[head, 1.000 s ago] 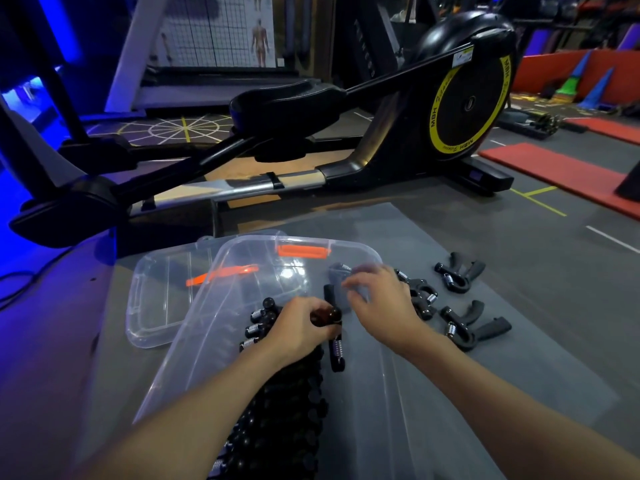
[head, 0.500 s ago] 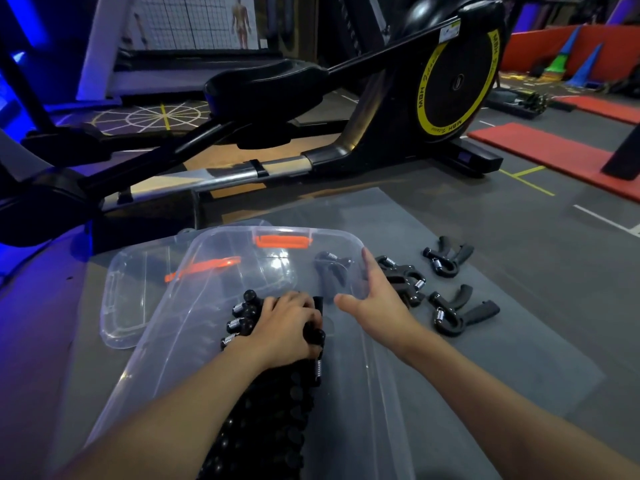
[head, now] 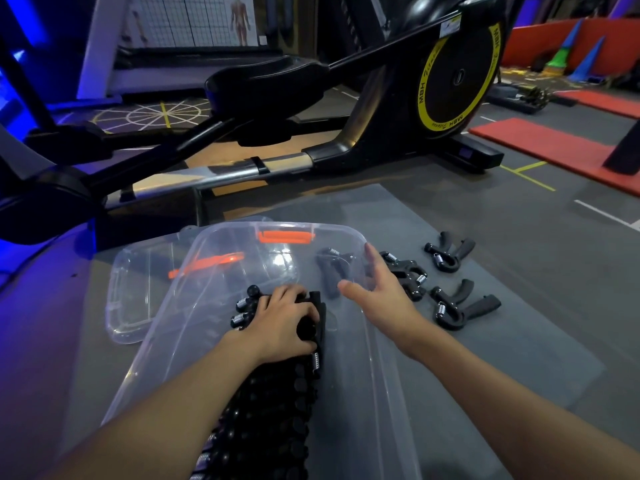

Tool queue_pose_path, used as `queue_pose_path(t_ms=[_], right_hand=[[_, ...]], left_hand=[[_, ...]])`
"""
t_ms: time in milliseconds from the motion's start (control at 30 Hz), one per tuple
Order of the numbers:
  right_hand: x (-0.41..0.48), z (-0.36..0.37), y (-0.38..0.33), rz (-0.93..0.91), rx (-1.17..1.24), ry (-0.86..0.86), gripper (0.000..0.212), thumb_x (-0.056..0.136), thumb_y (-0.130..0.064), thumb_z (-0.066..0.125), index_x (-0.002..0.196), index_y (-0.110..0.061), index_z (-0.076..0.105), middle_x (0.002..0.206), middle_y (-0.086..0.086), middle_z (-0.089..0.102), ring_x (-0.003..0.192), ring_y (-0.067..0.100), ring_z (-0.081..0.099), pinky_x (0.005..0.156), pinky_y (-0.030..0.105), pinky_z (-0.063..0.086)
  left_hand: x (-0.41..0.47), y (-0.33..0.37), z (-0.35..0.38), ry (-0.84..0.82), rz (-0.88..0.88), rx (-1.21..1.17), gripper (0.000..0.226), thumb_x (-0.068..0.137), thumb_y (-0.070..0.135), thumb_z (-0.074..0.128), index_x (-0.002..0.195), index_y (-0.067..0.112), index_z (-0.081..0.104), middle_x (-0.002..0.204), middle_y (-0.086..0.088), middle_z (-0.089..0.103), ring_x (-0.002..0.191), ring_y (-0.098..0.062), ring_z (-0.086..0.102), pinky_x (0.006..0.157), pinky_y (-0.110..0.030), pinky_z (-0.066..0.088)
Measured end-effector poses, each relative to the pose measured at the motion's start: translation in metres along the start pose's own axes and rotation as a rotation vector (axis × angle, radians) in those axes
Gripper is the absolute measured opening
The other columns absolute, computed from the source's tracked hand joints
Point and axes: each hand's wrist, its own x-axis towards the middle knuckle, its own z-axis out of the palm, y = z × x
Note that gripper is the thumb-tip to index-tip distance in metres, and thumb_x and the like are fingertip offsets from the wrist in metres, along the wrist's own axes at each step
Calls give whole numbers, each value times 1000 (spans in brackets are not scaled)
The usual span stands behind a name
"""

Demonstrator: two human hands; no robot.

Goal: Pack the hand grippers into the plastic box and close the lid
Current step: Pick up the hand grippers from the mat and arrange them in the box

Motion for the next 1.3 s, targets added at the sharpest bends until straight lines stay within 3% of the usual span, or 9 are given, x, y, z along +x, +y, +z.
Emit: queue_pose_path(t_ms=[167, 300, 467, 667, 767, 933, 1000, 1133, 1300], right_hand=[[10, -16, 23, 50, 55, 224, 43, 99, -32, 47, 140, -24, 38, 112, -9, 60, 88, 3, 60, 99, 37, 48], [28, -49, 73, 173, -201, 349, 40, 93, -21, 57, 131, -14, 48, 92, -2, 61, 92, 22, 61, 83, 34, 47], [50, -85, 118, 289, -424, 430, 32, 82, -16, 69, 111, -6, 60, 86, 4, 60, 91, 29, 61, 79, 33, 45], [72, -92, 143, 258, -402, 415, 32, 80, -14, 74, 109, -10, 62, 88, 8, 62, 87, 25, 59, 79, 27, 41], [81, -88, 148, 198, -403, 432, 20, 77, -8, 75, 92, -14, 63, 82, 8, 66, 79, 24, 61, 73, 25, 38], [90, -88, 157, 188, -448, 465, 19, 77, -12, 73, 93, -14, 64, 78, 1, 66, 75, 22, 62, 72, 29, 47], [91, -89, 155, 149, -505, 491, 14, 76, -21, 71, 84, -15, 62, 72, -1, 66, 71, 22, 63, 69, 33, 51], [86, -103, 122, 106, -663, 545, 22, 78, -29, 68, 72, -12, 55, 66, 3, 57, 68, 27, 53, 60, 32, 38], [68, -129, 66, 72, -742, 642, 32, 79, -29, 65, 61, -11, 48, 58, 5, 53, 60, 27, 52, 52, 32, 35]], left_hand=[[1, 9, -6, 4, 5, -60, 46, 72, 54, 67, 114, 37, 59, 140, 7, 35, 139, -16, 19, 110, -40, 16], [13, 36, -24, 232, 94, -146, 38, 78, 45, 55, 114, 31, 59, 123, 13, 47, 125, -12, 37, 109, -39, 26], [24, 72, -39, 323, 229, -298, 38, 84, 35, 49, 120, 26, 54, 128, 13, 46, 126, -8, 41, 108, -32, 32], [24, 71, -37, 232, 216, -332, 52, 81, 64, 45, 124, 35, 47, 142, 23, 35, 135, 1, 32, 113, -38, 30], [25, 71, -40, 204, 200, -353, 54, 78, 67, 49, 123, 38, 45, 142, 27, 31, 134, 2, 32, 113, -39, 31], [24, 72, -42, 178, 206, -368, 55, 78, 68, 48, 124, 39, 43, 142, 30, 28, 133, 4, 32, 113, -39, 31], [24, 72, -43, 169, 210, -363, 55, 78, 68, 47, 124, 39, 43, 142, 29, 27, 134, 3, 32, 113, -39, 31], [26, 73, -47, 156, 206, -345, 53, 79, 65, 50, 122, 35, 46, 141, 25, 30, 133, 0, 35, 112, -37, 31], [29, 80, -55, 218, 193, -390, 38, 81, 53, 52, 111, 30, 56, 121, 19, 47, 120, -6, 48, 105, -38, 40]])
